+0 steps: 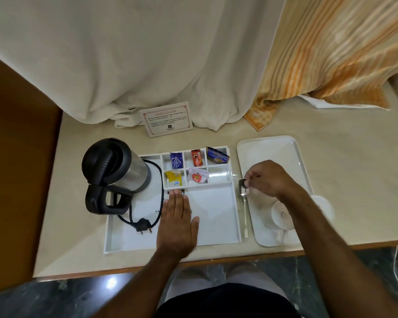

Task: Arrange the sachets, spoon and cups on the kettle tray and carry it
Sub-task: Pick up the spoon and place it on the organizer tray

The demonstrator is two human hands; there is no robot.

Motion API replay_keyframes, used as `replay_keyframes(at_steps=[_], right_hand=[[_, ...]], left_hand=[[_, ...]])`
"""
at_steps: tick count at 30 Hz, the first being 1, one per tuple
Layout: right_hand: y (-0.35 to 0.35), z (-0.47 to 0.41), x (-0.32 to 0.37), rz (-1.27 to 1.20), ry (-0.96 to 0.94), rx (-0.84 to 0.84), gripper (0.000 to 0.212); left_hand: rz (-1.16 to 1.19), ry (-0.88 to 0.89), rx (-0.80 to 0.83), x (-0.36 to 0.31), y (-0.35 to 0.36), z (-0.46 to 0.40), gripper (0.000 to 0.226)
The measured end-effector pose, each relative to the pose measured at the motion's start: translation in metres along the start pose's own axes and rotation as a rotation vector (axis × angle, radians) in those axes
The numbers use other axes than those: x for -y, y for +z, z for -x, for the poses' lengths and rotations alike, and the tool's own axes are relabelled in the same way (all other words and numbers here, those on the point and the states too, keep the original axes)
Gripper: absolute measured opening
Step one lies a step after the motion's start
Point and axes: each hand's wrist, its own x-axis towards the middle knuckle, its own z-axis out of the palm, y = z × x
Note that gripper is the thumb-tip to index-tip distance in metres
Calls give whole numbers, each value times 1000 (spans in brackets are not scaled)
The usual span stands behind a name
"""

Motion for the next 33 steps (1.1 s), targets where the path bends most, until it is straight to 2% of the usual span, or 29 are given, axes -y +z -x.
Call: replay_keyframes(at_steps=[3, 5, 10, 14, 16, 19, 22, 24, 27, 30, 33], right_hand=[[24, 5, 17, -79, -27, -23, 12], [47, 7, 24, -39, -24, -36, 9], [80, 16, 20, -36, -8, -297, 8], [100, 29, 18, -25, -64, -386, 5], [104, 34, 21, -69, -54, -421, 14], [95, 47, 29, -186, -42, -508, 28], [70, 70, 32, -225, -198, -671, 25], [50, 85, 24, -186, -254, -762, 23], [20, 103, -8, -28, -194, -844, 27], [1, 113, -56, 113, -89, -729, 40], [-5, 115, -97, 111, 128, -389, 77]], left_hand=[[14, -10, 6, -3, 1, 1, 73], [11, -16, 15, -3, 2, 3, 73], [10, -10, 29, -4, 0, 1, 72], [26, -18, 28, 0, 0, 4, 73], [22, -25, 44, -1, 1, 5, 73], [6, -43, 76, 0, 3, 6, 73], [48, -60, 59, 4, -3, 12, 75], [121, -50, -38, 1, -12, 18, 75], [204, 46, -139, -31, -28, 15, 77], [281, 109, 6, -93, -44, 2, 89], [276, 116, 165, -151, -47, -10, 103]])
